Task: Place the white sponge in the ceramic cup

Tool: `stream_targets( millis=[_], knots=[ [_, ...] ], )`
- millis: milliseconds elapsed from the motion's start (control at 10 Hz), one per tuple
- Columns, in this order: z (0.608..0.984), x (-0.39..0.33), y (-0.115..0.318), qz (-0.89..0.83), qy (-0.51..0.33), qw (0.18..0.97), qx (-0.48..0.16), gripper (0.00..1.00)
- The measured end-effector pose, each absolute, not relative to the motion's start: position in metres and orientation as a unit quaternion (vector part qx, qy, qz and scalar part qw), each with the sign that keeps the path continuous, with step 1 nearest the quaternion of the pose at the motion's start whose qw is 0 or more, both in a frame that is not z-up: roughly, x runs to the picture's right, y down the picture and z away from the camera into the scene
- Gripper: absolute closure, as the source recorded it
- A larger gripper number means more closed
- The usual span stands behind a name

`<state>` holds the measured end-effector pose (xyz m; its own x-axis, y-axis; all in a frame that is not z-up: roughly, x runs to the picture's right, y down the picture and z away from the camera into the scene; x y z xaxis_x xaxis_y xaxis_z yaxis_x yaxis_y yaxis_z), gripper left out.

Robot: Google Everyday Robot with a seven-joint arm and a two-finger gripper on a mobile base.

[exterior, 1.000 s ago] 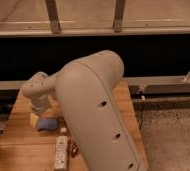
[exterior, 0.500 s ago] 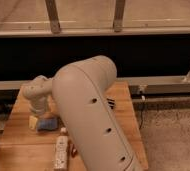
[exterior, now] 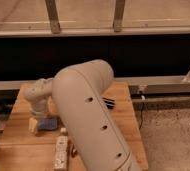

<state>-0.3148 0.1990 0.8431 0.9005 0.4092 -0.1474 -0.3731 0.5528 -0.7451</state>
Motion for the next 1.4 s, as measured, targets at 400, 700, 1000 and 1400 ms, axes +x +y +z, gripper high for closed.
stream_targets(
  millis=[400,700,1000,1400],
  knots=[
    [0.8417,-0.3143,0.2041,0.227,-0.024,0.877,-0.422,0.42],
    [0.8427,-0.3096,0.1995,0.231,-0.022,0.877,-0.42,0.72],
    [0.8393,-0.3075,0.2005,0.229,-0.018,0.877,-0.423,0.98],
    [0.8361,-0.3126,0.2079,0.227,-0.019,0.883,-0.41,1.0]
  ],
)
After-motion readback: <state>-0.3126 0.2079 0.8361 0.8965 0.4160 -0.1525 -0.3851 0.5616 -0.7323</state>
